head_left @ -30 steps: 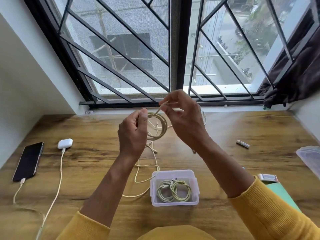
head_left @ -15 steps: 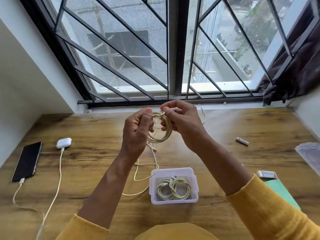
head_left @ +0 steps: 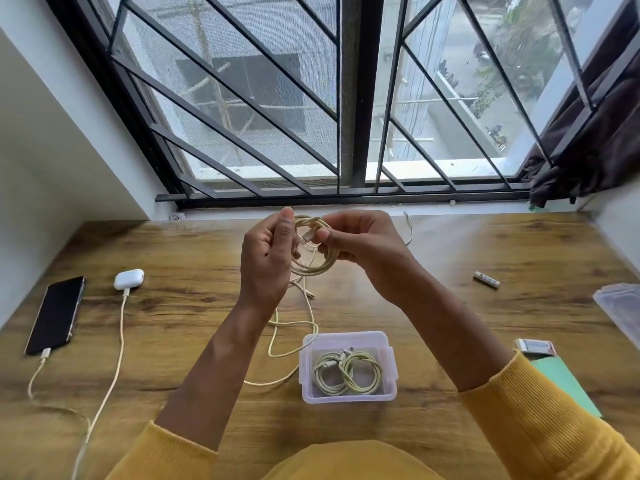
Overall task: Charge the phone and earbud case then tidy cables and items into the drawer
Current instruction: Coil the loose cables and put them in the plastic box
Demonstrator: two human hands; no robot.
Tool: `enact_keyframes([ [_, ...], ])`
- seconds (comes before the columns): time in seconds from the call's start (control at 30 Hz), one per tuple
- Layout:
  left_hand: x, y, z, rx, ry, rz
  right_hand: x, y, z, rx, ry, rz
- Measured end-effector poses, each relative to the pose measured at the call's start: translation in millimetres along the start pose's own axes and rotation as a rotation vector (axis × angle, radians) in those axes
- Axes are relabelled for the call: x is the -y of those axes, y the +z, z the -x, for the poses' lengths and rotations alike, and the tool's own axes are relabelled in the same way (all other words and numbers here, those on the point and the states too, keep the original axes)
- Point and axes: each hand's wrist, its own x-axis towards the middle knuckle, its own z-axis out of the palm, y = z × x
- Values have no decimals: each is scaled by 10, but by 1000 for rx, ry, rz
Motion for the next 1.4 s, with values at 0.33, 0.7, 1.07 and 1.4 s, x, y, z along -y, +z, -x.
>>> enact_keyframes([
  [0.33, -52, 78, 35, -105, -165, 172, -5, -16, -16, 56, 133, -165],
  [0.7, -47, 19, -38, -186, -192, 181, 16, 56, 2, 77, 10, 7],
  [1.07, 47, -105, 100, -256, 201, -514, 10, 54, 31, -109, 13, 52],
  [1.4, -33, -112, 45, -118, 322, -724, -24, 56, 15, -87, -26, 55],
])
